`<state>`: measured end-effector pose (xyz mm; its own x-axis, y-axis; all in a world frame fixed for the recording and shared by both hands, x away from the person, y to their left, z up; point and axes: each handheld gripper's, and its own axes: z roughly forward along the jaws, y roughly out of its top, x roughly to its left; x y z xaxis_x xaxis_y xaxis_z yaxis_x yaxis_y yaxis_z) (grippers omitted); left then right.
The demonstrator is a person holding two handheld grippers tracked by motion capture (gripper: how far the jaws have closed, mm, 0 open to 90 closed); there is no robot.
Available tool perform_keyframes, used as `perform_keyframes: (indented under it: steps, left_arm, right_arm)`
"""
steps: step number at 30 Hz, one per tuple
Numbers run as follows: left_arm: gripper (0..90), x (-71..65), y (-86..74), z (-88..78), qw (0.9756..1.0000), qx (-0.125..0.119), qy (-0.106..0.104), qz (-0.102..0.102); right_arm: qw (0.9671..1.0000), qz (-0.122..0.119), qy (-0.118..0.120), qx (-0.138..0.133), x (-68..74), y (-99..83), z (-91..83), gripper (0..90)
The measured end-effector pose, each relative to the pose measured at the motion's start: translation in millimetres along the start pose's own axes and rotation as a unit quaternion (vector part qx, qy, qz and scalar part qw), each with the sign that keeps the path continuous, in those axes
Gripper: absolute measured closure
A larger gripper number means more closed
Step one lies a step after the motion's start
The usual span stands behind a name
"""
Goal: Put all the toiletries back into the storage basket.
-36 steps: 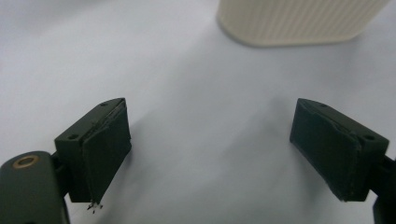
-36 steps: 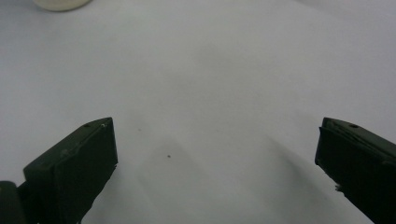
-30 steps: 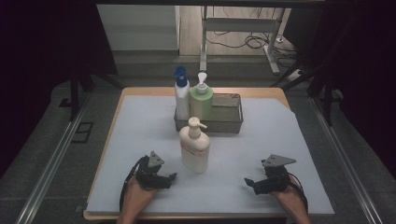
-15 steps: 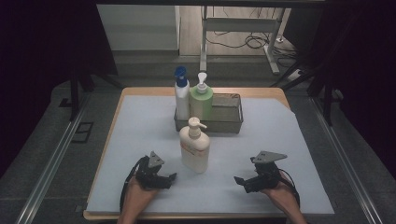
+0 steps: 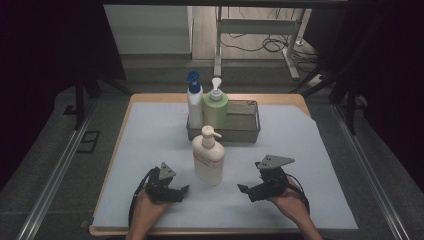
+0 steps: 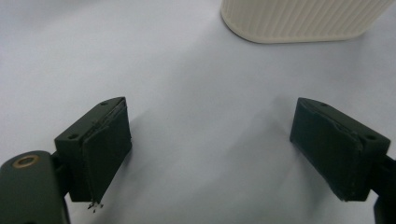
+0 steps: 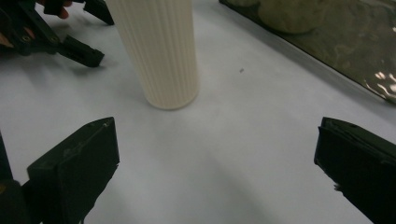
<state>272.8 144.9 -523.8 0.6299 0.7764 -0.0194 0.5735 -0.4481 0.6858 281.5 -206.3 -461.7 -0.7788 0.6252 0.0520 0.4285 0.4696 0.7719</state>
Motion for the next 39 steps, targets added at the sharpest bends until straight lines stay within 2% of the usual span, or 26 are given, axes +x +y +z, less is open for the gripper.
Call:
perform_keyframes:
  steps: [7, 13, 21, 26, 35, 39]
  left_arm:
    - [12.3, -0.1, 0.0, 0.2, 1.0000, -0.001, 0.000, -0.002]
    - [12.3, -0.3, 0.0, 0.3, 1.0000, -0.002, 0.000, -0.002]
    - [12.3, -0.2, -0.1, 0.2, 1.0000, -0.002, 0.000, -0.002]
    - [12.3, -0.1, 0.0, 0.1, 1.0000, -0.001, 0.000, -0.001]
    - [12.3, -0.2, 0.0, 0.1, 1.0000, -0.001, 0.000, -0.002]
    - [12.3, -0.2, 0.0, 0.1, 1.0000, 0.000, 0.000, -0.002]
  right_arm:
    - [0.9996, -0.011, 0.026, 0.001, 9.9, 18.8, 10.2, 0.0]
    - [0.9992, -0.029, 0.028, 0.004, 18.3, 29.8, 19.4, 0.0]
    - [0.9988, -0.036, 0.032, -0.006, 27.5, 42.7, 30.5, 1.2]
    - [0.9991, -0.015, 0.037, -0.016, 30.7, 50.5, 38.3, 4.2]
    - [0.9993, -0.012, 0.028, -0.024, 33.6, 65.8, 43.3, 13.2]
    - [0.9993, -0.013, 0.021, -0.026, 33.8, 71.6, 44.0, 13.8]
